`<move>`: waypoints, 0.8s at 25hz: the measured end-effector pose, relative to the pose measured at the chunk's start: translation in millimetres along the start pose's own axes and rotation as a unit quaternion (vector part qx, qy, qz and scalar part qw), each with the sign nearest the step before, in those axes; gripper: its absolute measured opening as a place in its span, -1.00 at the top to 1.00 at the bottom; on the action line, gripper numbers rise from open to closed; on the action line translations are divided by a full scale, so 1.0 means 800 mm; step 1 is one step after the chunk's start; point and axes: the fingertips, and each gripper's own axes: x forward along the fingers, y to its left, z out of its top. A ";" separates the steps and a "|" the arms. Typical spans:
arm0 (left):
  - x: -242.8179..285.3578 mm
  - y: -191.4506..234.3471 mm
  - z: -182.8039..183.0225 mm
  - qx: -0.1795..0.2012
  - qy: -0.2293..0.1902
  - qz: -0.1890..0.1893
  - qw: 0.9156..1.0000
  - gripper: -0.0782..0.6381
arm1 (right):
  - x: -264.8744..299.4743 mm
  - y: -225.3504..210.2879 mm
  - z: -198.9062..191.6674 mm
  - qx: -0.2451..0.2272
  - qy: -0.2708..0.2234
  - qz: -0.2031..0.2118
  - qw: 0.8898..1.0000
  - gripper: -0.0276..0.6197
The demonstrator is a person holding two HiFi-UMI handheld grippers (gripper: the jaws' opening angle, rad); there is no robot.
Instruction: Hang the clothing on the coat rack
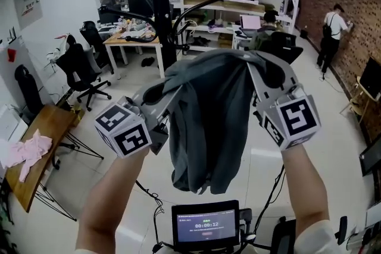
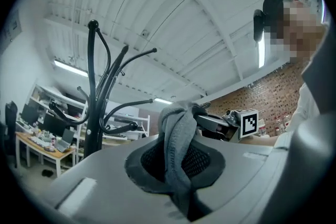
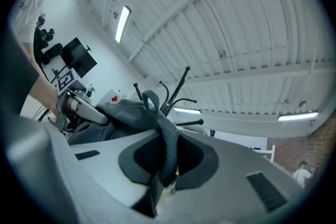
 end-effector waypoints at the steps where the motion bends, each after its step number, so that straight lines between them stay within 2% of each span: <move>1: 0.003 0.005 0.004 0.003 -0.002 0.009 1.000 0.71 | 0.009 -0.003 0.001 0.001 -0.008 0.007 1.000 0.82; 9: 0.021 0.048 0.057 0.053 -0.024 0.081 0.995 0.71 | 0.080 -0.034 0.024 0.009 -0.077 0.050 0.996 0.82; 14: 0.021 0.084 0.090 0.079 -0.028 0.136 0.987 0.71 | 0.131 -0.041 0.042 0.014 -0.109 0.066 0.992 0.82; 20: 0.024 0.128 0.118 0.110 -0.007 0.194 0.975 0.71 | 0.200 -0.046 0.055 0.014 -0.113 0.065 0.991 0.82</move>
